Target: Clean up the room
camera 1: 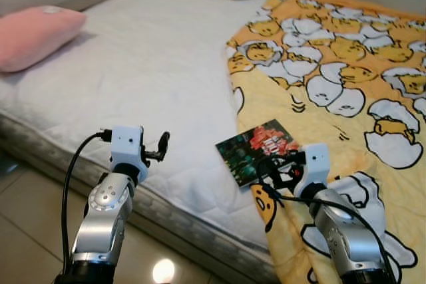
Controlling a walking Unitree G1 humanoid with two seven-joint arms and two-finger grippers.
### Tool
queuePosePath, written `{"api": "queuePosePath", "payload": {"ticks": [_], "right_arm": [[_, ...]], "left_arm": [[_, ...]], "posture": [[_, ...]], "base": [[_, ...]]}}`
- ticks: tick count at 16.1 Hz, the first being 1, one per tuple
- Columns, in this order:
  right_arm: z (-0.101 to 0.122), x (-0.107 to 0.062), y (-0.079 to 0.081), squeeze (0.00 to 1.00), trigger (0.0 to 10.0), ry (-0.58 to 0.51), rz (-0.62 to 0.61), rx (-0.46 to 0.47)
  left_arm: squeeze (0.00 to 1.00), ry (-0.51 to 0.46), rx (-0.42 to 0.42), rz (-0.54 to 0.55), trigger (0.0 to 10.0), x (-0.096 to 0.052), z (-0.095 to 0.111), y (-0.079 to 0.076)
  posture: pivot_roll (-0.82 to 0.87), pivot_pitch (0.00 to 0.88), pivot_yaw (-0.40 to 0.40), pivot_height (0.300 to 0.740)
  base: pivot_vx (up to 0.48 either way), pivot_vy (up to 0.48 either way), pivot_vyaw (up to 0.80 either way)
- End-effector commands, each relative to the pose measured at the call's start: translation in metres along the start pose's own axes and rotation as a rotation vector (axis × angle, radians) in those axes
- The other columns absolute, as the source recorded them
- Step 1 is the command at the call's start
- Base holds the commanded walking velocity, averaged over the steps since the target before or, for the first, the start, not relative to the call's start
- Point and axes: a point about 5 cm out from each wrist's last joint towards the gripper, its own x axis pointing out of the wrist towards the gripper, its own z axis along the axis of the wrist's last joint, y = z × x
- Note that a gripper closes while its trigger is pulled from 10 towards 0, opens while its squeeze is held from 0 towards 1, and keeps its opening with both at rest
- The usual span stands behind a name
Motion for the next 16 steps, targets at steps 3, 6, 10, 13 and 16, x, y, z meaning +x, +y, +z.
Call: {"api": "queuePosePath", "payload": {"ticks": [3,6,10,13,16], "right_arm": [[0.010,0.008,-0.007,0.00,10.0,0.018,-0.036,-0.013],[0.015,0.018,-0.011,0.00,10.0,0.061,-0.040,-0.044],[0.037,0.046,-0.031,1.00,10.0,0.142,-0.110,-0.064],[0.039,0.055,-0.049,1.00,10.0,0.205,-0.191,0.075],[0.030,0.060,-0.048,1.00,10.0,0.260,-0.181,0.292]], "left_arm": [[0.00,0.008,-0.005,0.001,10.0,0.003,0.000,-0.001],[0.00,-0.005,-0.003,0.002,10.0,0.007,0.003,-0.005],[0.00,-0.047,-0.027,0.051,10.0,0.003,0.010,0.011],[0.00,-0.070,0.019,-0.036,10.0,-0.008,0.013,0.019],[0.00,-0.077,0.042,-0.060,10.0,-0.008,0.018,0.029]], "posture": [[-0.02,0.000,0.012,0.740],[-0.02,0.000,-0.011,0.740],[0.02,0.000,-0.055,0.740],[0.05,0.000,-0.038,0.740],[0.06,0.000,-0.020,0.740]], "base": [[0.000,0.000,0.00],[0.000,0.000,0.00],[0.000,0.000,0.00],[0.000,0.000,0.00],[0.000,0.000,0.00]]}}
